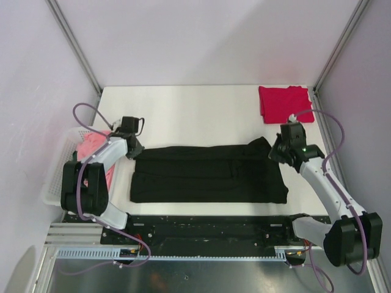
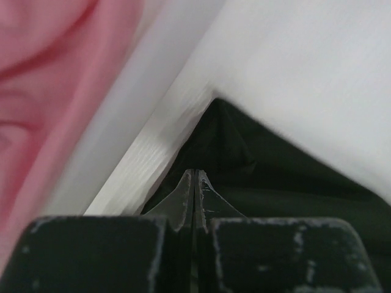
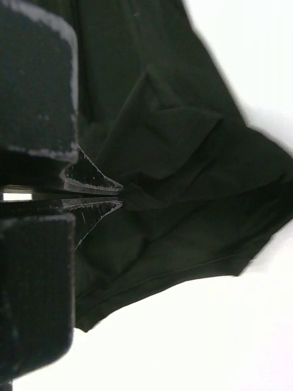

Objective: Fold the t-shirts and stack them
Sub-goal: Fold the other side of the tshirt into a rectangle

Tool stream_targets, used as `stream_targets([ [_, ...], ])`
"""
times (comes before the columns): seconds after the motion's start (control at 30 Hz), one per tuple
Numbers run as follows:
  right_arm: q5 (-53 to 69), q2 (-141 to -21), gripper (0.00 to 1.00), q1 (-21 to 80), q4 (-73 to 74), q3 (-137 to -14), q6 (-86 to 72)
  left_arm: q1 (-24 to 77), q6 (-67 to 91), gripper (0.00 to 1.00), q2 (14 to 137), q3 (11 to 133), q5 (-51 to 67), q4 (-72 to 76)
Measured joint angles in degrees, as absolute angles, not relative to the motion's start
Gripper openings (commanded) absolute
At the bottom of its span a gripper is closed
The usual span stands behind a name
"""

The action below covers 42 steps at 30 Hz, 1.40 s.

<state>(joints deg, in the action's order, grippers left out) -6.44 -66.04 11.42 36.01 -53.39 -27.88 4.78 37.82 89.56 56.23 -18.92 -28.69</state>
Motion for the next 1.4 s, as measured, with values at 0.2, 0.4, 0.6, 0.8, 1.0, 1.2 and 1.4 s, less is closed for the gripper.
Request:
stream_targets([
  [0.2, -3.5, -62.9, 0.01, 10.5, 36.2, -44.6, -30.0, 5.0, 39.7, 0.0, 85.8, 50.3, -17.2, -26.1],
  [0.4, -0.8, -67.9, 0.01, 6.6, 32.1, -49.0, -30.3, 5.0, 39.9, 0.0, 87.4, 55.8, -15.7, -24.3],
  [0.6, -1.7, -78.3, 0.01, 6.2, 24.8, -65.0, -29.8, 5.1, 37.7, 0.0, 94.6, 68.1, -14.5, -21.2],
  [0.8, -4.4, -84.4, 0.02, 6.2, 21.2, -76.3, -27.7, 5.1, 34.3, 0.0, 100.6, 74.1, -14.3, -20.1],
  [1.0, -6.6, -85.6, 0.02, 6.7, 22.9, -78.0, -25.6, 5.1, 31.9, 0.0, 103.2, 74.7, -14.3, -20.3],
  [1.2, -9.4, -85.6, 0.01, 9.0, 28.4, -78.1, -24.7, 5.1, 30.9, 0.0, 103.1, 74.7, -14.3, -20.3],
  [1.4, -10.7, -81.6, 0.01, 10.3, 35.0, -76.8, -25.3, 5.1, 31.0, 0.0, 98.1, 68.8, -14.1, -19.7],
])
